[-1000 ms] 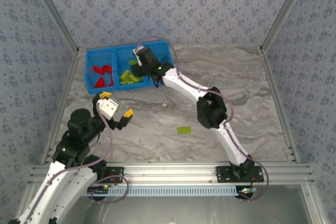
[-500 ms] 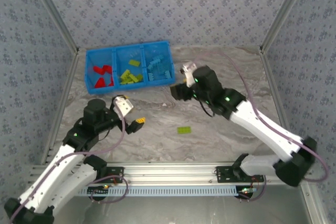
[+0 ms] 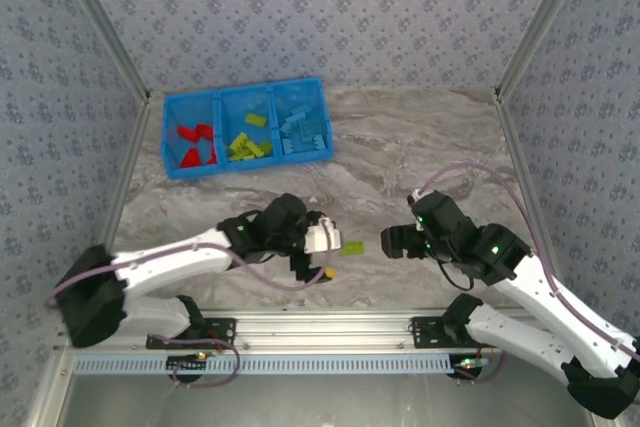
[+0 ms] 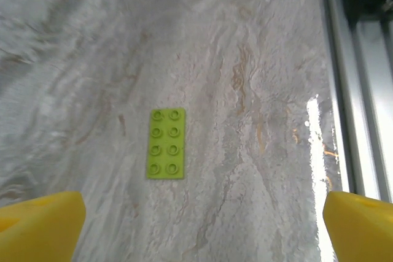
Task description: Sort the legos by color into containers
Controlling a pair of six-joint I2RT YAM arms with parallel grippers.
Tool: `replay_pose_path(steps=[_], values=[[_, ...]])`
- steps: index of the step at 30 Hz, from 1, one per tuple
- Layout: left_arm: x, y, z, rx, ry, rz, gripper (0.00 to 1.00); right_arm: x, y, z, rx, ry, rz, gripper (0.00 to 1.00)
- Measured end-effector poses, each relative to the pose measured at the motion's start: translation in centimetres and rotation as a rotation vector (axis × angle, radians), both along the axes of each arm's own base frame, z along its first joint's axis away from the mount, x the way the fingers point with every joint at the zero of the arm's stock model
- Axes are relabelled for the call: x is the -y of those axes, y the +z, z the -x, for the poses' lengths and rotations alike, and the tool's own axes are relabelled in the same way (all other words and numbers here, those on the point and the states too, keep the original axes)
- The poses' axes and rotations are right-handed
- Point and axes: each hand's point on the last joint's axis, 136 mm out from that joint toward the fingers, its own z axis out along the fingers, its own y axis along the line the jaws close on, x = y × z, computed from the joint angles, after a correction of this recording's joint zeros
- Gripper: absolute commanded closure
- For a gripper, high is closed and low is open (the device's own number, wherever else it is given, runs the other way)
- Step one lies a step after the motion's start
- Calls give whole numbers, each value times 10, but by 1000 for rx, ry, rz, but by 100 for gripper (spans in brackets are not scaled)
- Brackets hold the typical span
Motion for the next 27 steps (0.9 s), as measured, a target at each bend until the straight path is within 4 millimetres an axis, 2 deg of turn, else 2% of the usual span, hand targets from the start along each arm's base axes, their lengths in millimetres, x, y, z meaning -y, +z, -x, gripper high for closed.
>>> replay_pose_path(steps=[6, 10, 15, 19, 23, 27], values=[[41, -37, -27, -73, 24, -76, 1, 13, 3, 10, -4, -60, -37, 6], [52, -54, -35, -100, 32, -107, 2, 16, 2, 13, -18, -80, -42, 6], [56, -68, -37, -144, 30, -182, 15, 20, 2, 15, -18, -102, -52, 6], [56, -82, -39, -176, 34, -248, 33, 23, 4, 16, -9, -116, -60, 5], [50, -96, -36, -207, 28, -314, 38, 24, 3, 17, -16, -125, -61, 5], [48, -97, -37, -206, 29, -337, 56, 25, 3, 17, -21, -132, -62, 5]])
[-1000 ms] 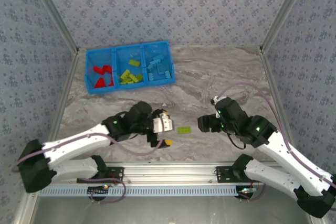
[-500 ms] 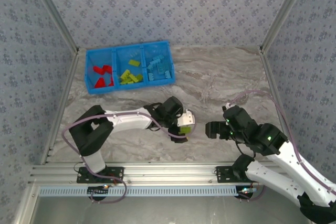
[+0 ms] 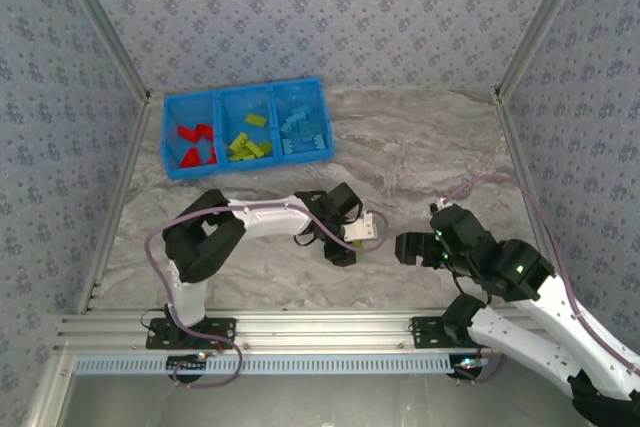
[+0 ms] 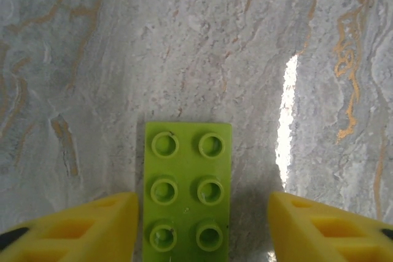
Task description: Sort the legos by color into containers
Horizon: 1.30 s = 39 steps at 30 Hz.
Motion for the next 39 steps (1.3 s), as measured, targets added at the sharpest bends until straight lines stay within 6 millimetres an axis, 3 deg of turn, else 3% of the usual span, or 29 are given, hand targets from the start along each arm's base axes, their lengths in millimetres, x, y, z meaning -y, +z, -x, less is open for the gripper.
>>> replay_pose_path(steps=[4, 12, 14, 17, 20, 23, 25, 33, 36, 39], values=[[-3, -1, 0, 6, -8, -21, 71, 0, 0, 0, -2, -4, -3, 5], [-10, 2, 0, 36, 15, 7, 72, 0, 1, -1, -2, -18, -11, 5], [-20, 9, 0, 46, 51, 34, 72, 0, 3, -1, 2, -22, -14, 5], [-34, 37, -14, 85, 152, 132, 73, -1, 8, -3, 16, -22, -27, 4], [-51, 84, -50, 174, 322, 265, 70, -5, 13, -7, 36, -22, -48, 4], [-80, 138, -98, 259, 540, 404, 70, -8, 17, -10, 55, -22, -66, 4], [-112, 163, -132, 299, 721, 465, 70, -10, 19, -12, 63, -22, -74, 4], [-244, 199, -246, 348, 1353, 528, 70, -17, 19, -19, 67, -22, -77, 3], [-272, 202, -298, 343, 1485, 517, 70, -18, 19, -20, 67, -22, -78, 3], [-287, 190, -339, 309, 1559, 499, 65, -19, 22, -21, 72, -22, -84, 3]])
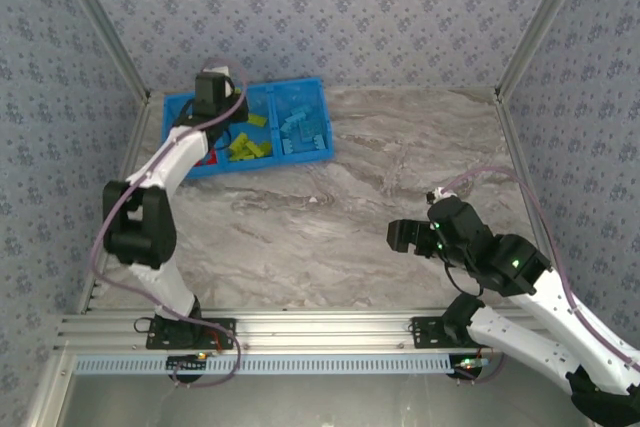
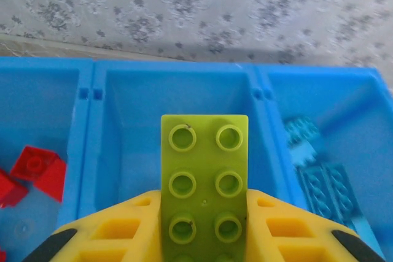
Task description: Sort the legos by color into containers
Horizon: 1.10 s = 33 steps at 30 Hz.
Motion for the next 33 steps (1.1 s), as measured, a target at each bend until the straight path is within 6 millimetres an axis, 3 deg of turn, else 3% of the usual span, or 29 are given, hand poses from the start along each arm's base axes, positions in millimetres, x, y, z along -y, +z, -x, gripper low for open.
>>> replay_pose_path(steps=[3, 7, 13, 18, 21, 25, 28, 33], values=[[-5, -26, -21, -70, 25, 13, 58, 0, 2, 0, 3, -4, -8, 3], [-2, -52, -19, -152, 17, 19, 56, 0, 4, 1, 3, -14, -24, 3], [6, -43, -9, -147, -11, 33, 55, 3, 4, 3, 9, -30, -43, 2], [14, -11, 39, -88, -40, 64, 54, 10, -4, -3, 20, -67, 2, 0], [30, 23, 86, 9, -90, 91, 48, 20, -7, -15, 66, -115, 65, 0], [43, 57, 154, 153, -154, 111, 28, 48, -15, -42, 155, -238, 205, 0], [23, 48, 188, 201, -113, 80, 20, 83, -27, -68, 177, -384, 324, 0], [-16, -2, 212, 166, -20, -65, 9, 146, -74, -99, 103, -605, 444, 0]])
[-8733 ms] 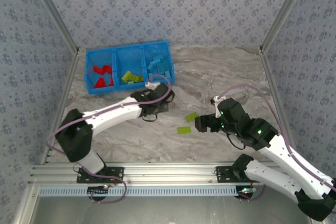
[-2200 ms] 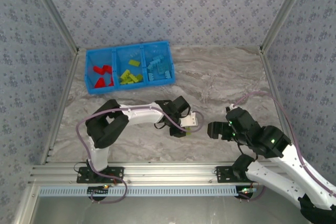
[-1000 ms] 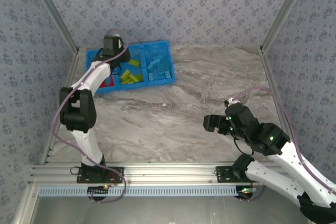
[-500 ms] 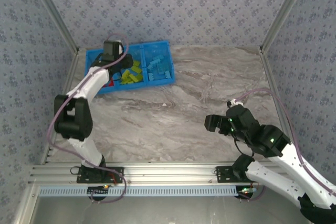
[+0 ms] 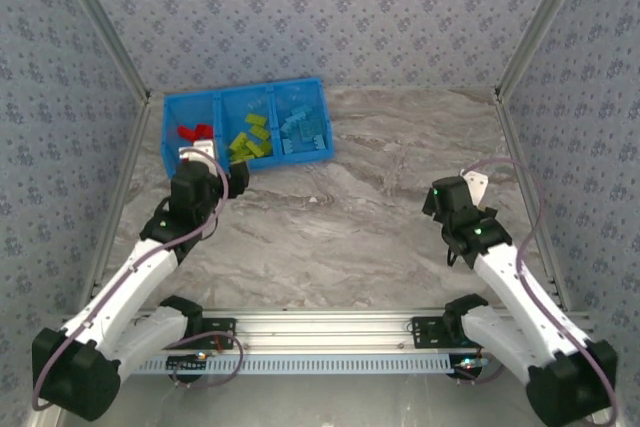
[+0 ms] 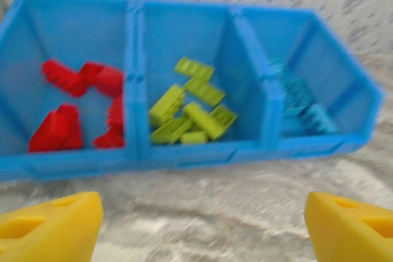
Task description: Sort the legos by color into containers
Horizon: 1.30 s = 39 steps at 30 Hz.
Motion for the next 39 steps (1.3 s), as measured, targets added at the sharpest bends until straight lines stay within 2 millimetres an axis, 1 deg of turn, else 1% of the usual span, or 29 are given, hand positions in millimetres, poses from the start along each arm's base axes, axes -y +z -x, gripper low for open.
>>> replay_pose_path(steps=[2, 4, 5, 8, 9, 10, 11, 12, 13, 14, 16, 17, 18, 20, 21, 22, 25, 26, 27, 28, 32, 34, 39], values=[[-13, -18, 2, -26, 29, -45, 6, 20, -22, -7, -25, -56, 13, 0], [-29, -33, 2, -42, 68, -75, 1, 34, -38, -15, -40, -83, 16, 0], [-36, -40, 2, -41, 84, -86, 1, 40, -43, -22, -35, -88, 25, 0], [-52, -54, 2, -33, 114, -123, 1, 46, -52, -46, 7, -55, 58, 0], [-56, -57, 2, -27, 117, -138, 1, 46, -57, -55, 30, -41, 66, 0], [-59, -60, 1, -21, 119, -156, 1, 45, -62, -63, 53, -22, 72, 2], [-62, -62, -1, -16, 119, -169, 1, 43, -69, -69, 56, 5, 83, 1], [-65, -64, -3, -14, 122, -179, 1, 41, -73, -74, 67, 28, 95, 4], [-68, -66, -6, -9, 124, -183, 1, 36, -77, -82, 97, 72, 108, 4], [-72, -69, -10, -8, 129, -188, 1, 28, -82, -89, 120, 126, 116, 1], [-78, -76, -15, -1, 133, -185, 1, 16, -96, -93, 117, 200, 118, 0], [-82, -83, -17, -3, 135, -183, 1, 12, -101, -93, 107, 234, 111, 0], [-84, -90, -19, -3, 135, -176, 1, 11, -100, -96, 120, 249, 103, 0], [-89, -107, -26, -21, 129, -166, 1, 14, -88, -103, 176, 258, 102, 0], [-90, -113, -30, -28, 125, -164, 1, 15, -84, -106, 193, 258, 103, 0], [-93, -123, -34, -40, 124, -161, 1, 15, -81, -108, 210, 262, 103, 0], [-98, -151, -48, -56, 116, -145, 1, 11, -76, -111, 237, 284, 96, 0], [-99, -161, -46, -90, 115, -144, 1, 10, -75, -112, 242, 290, 95, 0], [-100, -165, -45, -102, 116, -143, 1, 10, -74, -113, 246, 292, 95, 0], [-100, -163, -47, -96, 114, -141, 1, 9, -73, -113, 250, 295, 93, 0], [-99, -141, -66, -30, 112, -136, 1, 8, -72, -114, 256, 303, 94, 0], [-99, -134, -71, -7, 109, -136, 1, 7, -72, -114, 255, 307, 94, 0], [-97, -132, -72, -1, 102, -134, 1, 6, -72, -114, 256, 314, 89, 0]])
